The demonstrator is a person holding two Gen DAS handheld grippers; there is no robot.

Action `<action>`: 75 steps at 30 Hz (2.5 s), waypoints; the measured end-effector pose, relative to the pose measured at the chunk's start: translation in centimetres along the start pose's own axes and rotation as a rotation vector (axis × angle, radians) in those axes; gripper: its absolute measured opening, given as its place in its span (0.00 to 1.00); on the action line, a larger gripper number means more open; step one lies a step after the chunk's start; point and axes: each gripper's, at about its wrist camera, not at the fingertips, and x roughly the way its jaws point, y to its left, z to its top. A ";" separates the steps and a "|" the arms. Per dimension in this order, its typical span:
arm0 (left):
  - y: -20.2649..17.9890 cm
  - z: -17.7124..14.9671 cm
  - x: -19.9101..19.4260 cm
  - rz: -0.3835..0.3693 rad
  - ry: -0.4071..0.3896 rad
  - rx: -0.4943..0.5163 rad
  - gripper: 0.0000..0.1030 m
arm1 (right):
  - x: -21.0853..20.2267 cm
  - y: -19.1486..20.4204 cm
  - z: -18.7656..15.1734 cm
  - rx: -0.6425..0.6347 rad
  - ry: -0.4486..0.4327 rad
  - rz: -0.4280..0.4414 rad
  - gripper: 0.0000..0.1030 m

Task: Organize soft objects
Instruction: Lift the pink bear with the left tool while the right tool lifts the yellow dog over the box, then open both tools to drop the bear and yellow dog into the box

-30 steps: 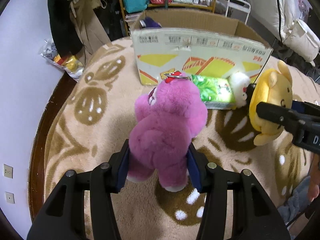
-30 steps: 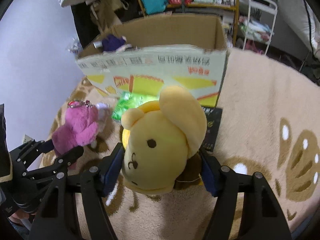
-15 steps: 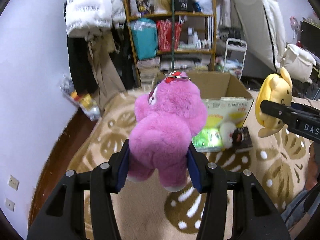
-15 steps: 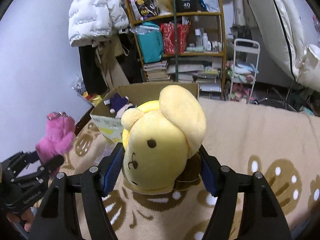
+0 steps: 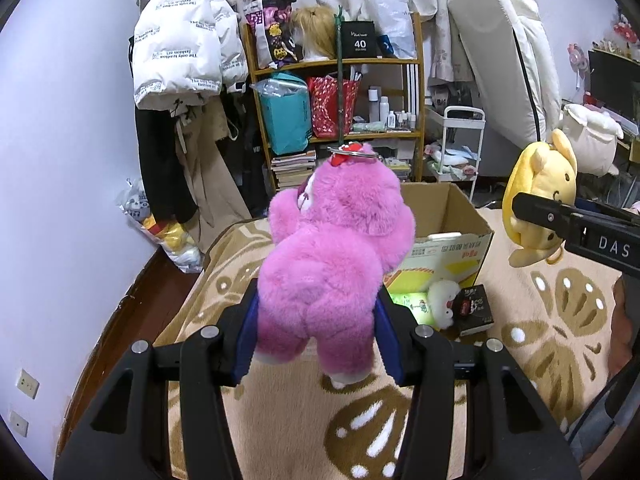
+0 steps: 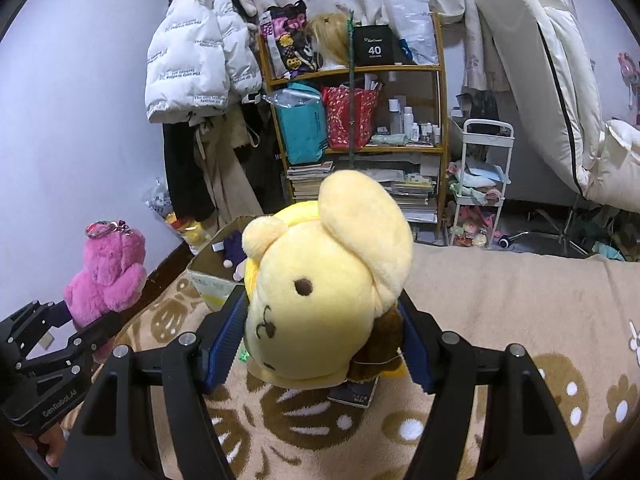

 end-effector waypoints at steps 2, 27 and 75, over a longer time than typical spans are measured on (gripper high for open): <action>-0.2 0.1 -0.2 0.012 -0.015 0.008 0.49 | -0.1 -0.2 0.2 0.016 -0.006 0.006 0.71; -1.5 5.9 1.3 0.001 -0.206 0.078 0.49 | 1.7 -0.6 4.8 -0.031 -0.130 0.004 0.72; -1.2 3.8 11.4 0.035 0.075 0.083 0.81 | 12.1 -1.9 2.1 0.053 0.139 0.113 0.88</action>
